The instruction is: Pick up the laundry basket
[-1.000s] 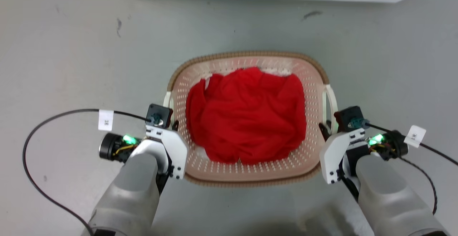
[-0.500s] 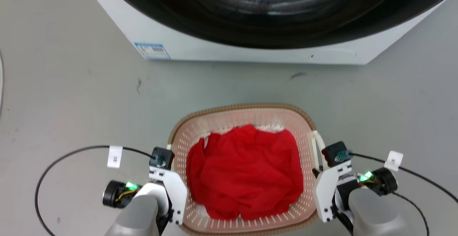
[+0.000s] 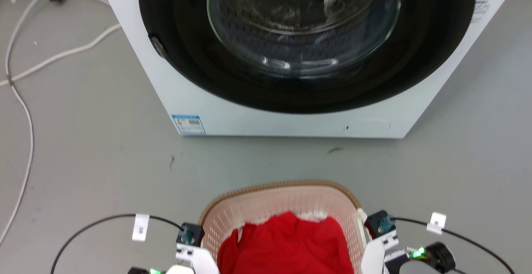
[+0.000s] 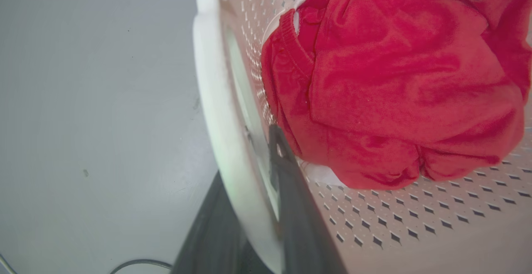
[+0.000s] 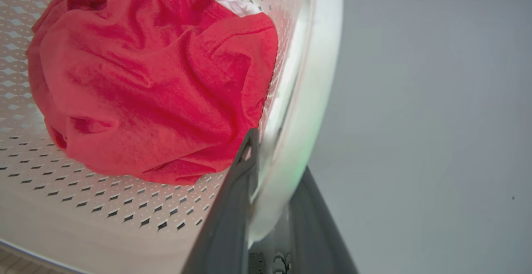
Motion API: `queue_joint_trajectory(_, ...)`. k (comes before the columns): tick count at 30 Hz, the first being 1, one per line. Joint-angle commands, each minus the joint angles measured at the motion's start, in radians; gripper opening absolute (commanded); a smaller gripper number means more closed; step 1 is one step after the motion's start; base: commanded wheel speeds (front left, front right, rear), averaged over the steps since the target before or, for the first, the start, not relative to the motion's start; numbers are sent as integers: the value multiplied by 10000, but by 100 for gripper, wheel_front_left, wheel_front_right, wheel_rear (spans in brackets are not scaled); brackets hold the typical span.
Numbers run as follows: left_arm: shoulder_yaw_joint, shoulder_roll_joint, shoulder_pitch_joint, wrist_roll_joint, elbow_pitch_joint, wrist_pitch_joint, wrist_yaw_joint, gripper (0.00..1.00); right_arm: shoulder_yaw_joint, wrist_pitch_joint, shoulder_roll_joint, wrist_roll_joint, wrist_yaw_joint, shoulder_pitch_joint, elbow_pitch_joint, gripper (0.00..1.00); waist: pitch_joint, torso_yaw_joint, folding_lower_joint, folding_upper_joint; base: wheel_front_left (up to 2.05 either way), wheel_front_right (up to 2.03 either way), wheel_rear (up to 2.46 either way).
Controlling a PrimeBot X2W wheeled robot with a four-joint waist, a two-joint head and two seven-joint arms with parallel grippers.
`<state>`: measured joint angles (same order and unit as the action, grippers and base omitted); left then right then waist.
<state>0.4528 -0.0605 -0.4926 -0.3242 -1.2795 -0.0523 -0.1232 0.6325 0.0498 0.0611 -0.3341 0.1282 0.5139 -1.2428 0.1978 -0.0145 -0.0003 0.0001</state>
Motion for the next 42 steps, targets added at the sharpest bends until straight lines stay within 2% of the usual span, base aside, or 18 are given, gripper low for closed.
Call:
queue_joint_trajectory(1, 206, 183, 264, -131, 85, -87, -109, 0, 213, 46, -196, -166, 47, -228, 168, 0, -623, -62, 3, -1, 0, 0, 0)
queue_joint_trajectory(9, 924, 139, 1088, -917, 237, -477, -111, 0, 1032, 584, -218, -1003, 50, -998, 222, 0, -1762, -113, 3, -1, 0, 0, 0)
queue_joint_trajectory(16, 1449, -25, 1425, -1465, 391, -662, -111, 0, 1542, 817, -165, -1571, 50, -1253, 168, 0, -2188, -116, 3, -1, 0, 0, 0)
queue_joint_trajectory(32, 2339, -336, 1496, -2601, 585, -1133, -109, 0, 2641, 1429, 102, -2795, 50, -1311, 396, 0, -2504, -208, 3, -1, 0, 0, 0)
queue_joint_trajectory(42, 2779, -406, 1321, -3061, 563, -1073, -108, 0, 3206, 1481, 214, -3360, 50, -1161, 415, 0, -2490, -191, 3, -1, 0, 0, 0)
